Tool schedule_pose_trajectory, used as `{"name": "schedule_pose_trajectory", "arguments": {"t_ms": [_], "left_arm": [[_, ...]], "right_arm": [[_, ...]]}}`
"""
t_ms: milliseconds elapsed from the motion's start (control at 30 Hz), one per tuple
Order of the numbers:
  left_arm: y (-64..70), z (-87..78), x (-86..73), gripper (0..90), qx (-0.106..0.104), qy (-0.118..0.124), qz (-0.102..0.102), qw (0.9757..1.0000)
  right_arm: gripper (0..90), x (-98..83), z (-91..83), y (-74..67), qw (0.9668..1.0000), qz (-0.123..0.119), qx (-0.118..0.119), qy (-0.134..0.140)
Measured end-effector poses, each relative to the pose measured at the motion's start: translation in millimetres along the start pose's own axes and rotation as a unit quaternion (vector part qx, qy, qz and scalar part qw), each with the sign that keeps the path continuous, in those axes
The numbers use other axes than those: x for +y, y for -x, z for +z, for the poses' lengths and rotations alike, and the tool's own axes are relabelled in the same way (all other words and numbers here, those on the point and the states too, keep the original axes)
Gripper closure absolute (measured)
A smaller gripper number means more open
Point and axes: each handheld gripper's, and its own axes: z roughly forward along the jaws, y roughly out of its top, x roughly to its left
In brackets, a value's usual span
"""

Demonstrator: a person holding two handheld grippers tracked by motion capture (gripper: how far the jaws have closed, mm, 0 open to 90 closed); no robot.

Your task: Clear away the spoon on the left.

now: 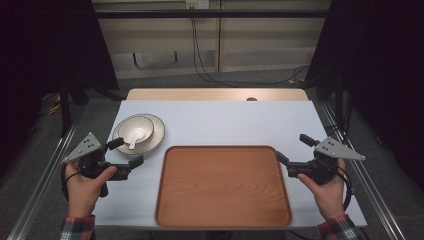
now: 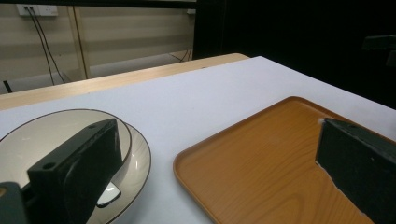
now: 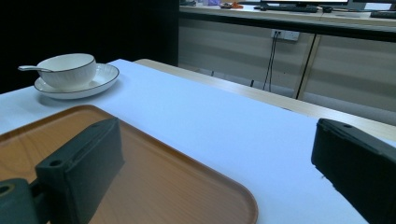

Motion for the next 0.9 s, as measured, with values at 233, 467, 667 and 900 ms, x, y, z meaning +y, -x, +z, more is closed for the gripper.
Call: {"name": "schedule_pose_trajectory", "arguments": {"t_ms": [233, 467, 667, 900], "left_arm": [[-3.1, 3.0, -4.3, 0.0, 0.009, -0.011, -0.018, 0.9997], [-8.1, 4.2, -7.8, 0.0, 0.027, -0.01, -0.043, 0.9987], [-11.9, 5.7, -11.6, 1.4, 0.052, -0.017, -0.054, 0.997], [-14.3, 7.5, -15.0, 5.3, 0.078, -0.026, -0.05, 0.9954]], "right_arm": [[1.7, -2.9, 2.9, -0.2, 1.0, 0.006, 0.0, 0.002], [1.8, -5.5, 5.1, -1.1, 1.0, 0.001, -0.001, -0.006], [1.8, -6.3, 5.7, -0.6, 0.9999, 0.004, -0.006, -0.012], [2.0, -7.9, 6.2, 0.2, 0.9998, 0.005, -0.005, -0.017]]}}
